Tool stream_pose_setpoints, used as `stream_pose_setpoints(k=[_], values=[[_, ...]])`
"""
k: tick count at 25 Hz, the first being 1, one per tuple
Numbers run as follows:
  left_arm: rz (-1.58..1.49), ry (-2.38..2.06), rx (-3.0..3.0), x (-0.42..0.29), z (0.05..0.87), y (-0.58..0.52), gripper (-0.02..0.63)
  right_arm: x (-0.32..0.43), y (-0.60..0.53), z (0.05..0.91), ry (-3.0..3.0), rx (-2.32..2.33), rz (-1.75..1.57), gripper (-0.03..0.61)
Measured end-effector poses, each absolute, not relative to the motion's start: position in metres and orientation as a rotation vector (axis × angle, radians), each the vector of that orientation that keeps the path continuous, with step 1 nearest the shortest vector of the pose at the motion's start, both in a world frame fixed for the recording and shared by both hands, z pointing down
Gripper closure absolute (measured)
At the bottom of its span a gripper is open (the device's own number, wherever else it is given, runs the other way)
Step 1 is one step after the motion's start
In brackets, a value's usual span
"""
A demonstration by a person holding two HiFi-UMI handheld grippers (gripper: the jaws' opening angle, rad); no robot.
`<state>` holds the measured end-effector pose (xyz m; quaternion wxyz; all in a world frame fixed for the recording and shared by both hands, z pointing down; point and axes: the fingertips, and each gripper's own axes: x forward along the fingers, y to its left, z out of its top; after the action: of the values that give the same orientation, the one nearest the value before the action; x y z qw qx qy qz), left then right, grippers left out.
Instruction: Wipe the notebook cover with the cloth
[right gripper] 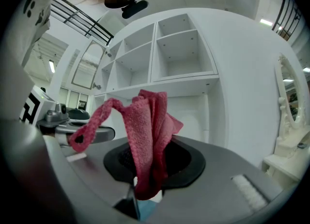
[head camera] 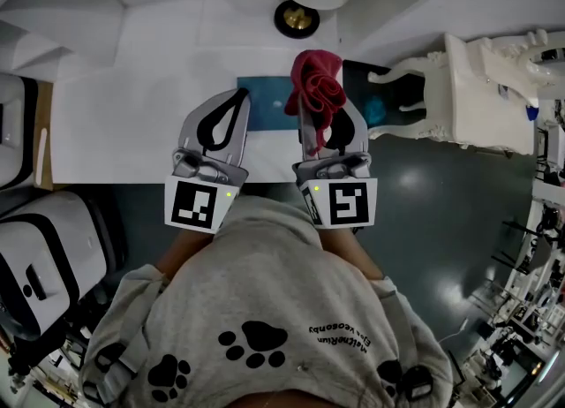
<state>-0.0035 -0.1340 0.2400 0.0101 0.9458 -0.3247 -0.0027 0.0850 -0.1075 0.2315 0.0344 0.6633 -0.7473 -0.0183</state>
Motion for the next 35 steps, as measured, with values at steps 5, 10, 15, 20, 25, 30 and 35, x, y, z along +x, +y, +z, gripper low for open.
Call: stream_pose_setpoints(k=[5,10,15,20,25,30,35], values=[[0.004,-1.033,2.935,-0.004,0.243,-0.138,0.618,0.087,-0.114,0.232,-2.300,2.021,-0.055,0.491],[0.002,-1.056,2.929,0.001,0.239,-0.141,0.618,0.094,-0.118,0.230,-2.310,1.998,-0.057,0.491],[0.001,-1.085,2.923,0.006,0.236,-0.141,0.618,0.099,-0.118,0.230,-2.330,1.976,-0.054,0.491],[0.012,-1.103,2.918,0.010,0.238,-0.137,0.618,0.102,-0.118,0.232,-2.353,1.954,-0.049,0.491],[0.026,-1.131,2.913,0.008,0.239,-0.136,0.617,0.100,-0.121,0.233,-2.380,1.928,-0.049,0.491],[0.031,-1.148,2.910,0.007,0.240,-0.138,0.617,0.099,-0.125,0.236,-2.395,1.899,-0.039,0.491],[0.067,-1.165,2.914,0.003,0.249,-0.143,0.617,0.097,-0.130,0.246,-2.406,1.859,-0.038,0.491]])
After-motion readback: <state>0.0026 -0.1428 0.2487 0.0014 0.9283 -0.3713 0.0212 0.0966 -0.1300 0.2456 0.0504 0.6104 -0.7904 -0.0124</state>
